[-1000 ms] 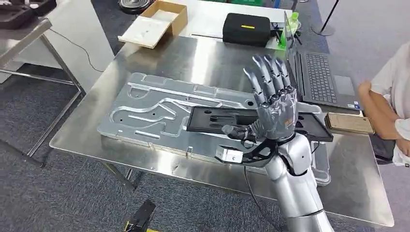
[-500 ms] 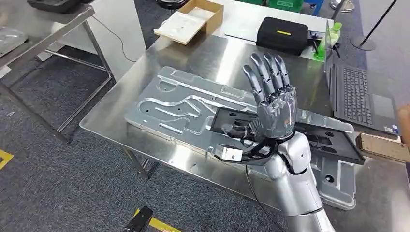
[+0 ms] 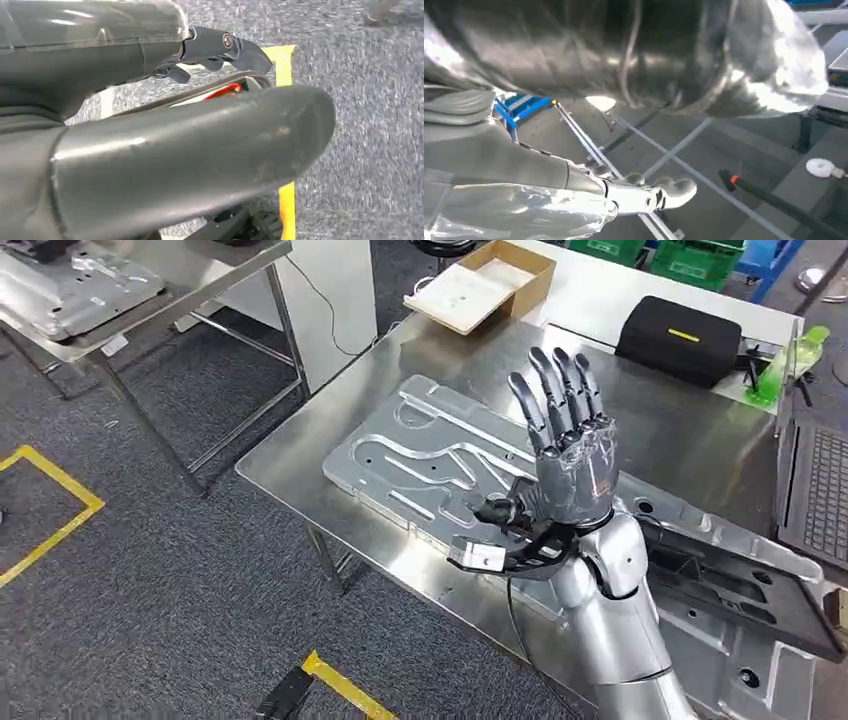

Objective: Take the parts from the cabinet and place them on the table.

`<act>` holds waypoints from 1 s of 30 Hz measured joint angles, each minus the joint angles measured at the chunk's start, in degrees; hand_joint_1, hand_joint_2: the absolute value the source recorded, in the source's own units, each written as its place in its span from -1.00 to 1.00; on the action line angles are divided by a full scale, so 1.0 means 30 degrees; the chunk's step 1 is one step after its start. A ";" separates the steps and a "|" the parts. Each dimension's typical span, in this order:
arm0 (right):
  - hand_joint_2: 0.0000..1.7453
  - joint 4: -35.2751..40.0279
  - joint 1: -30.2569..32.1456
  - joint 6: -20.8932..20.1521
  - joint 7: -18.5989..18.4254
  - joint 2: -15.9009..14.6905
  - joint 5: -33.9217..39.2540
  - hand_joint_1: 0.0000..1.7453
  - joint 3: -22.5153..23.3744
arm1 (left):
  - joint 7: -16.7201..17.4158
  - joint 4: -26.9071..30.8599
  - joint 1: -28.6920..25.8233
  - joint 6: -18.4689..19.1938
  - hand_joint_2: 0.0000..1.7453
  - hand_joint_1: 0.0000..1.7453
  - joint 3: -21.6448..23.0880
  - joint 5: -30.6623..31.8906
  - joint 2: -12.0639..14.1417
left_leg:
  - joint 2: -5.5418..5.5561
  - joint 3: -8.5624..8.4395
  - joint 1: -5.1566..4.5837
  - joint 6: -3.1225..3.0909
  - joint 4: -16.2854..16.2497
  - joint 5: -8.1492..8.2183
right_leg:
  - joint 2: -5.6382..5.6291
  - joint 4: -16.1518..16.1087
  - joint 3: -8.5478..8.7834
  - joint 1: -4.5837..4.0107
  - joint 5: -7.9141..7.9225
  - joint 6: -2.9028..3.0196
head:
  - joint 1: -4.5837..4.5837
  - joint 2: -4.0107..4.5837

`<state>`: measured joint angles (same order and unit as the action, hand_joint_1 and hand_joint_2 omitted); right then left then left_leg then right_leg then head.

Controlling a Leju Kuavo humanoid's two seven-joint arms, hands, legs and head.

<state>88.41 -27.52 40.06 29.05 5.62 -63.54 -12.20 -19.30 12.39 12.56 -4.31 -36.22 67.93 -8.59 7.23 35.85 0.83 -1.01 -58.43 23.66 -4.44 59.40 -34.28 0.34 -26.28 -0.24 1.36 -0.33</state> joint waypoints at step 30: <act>-1.00 0.0080 0.0145 0.0000 -0.0269 -0.0269 -0.0015 -1.00 -0.0007 | -0.0204 0.0000 -0.0032 0.0014 -1.00 -1.00 0.0000 -0.0029 -0.0058 | 0.0009 -0.0066 -0.0005 -0.0128 0.0002 -0.0007 | -0.0030 -0.0179 0.0071 0.0013 0.0065 0.0207 | -0.0095 0.0000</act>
<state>88.65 -27.09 40.06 28.24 4.81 -63.58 -12.22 -19.91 12.39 12.47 -4.26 -36.22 67.84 -8.76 7.26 35.65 0.82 -1.39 -58.43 23.64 -4.52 58.86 -34.07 0.38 -26.09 0.38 1.07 -0.33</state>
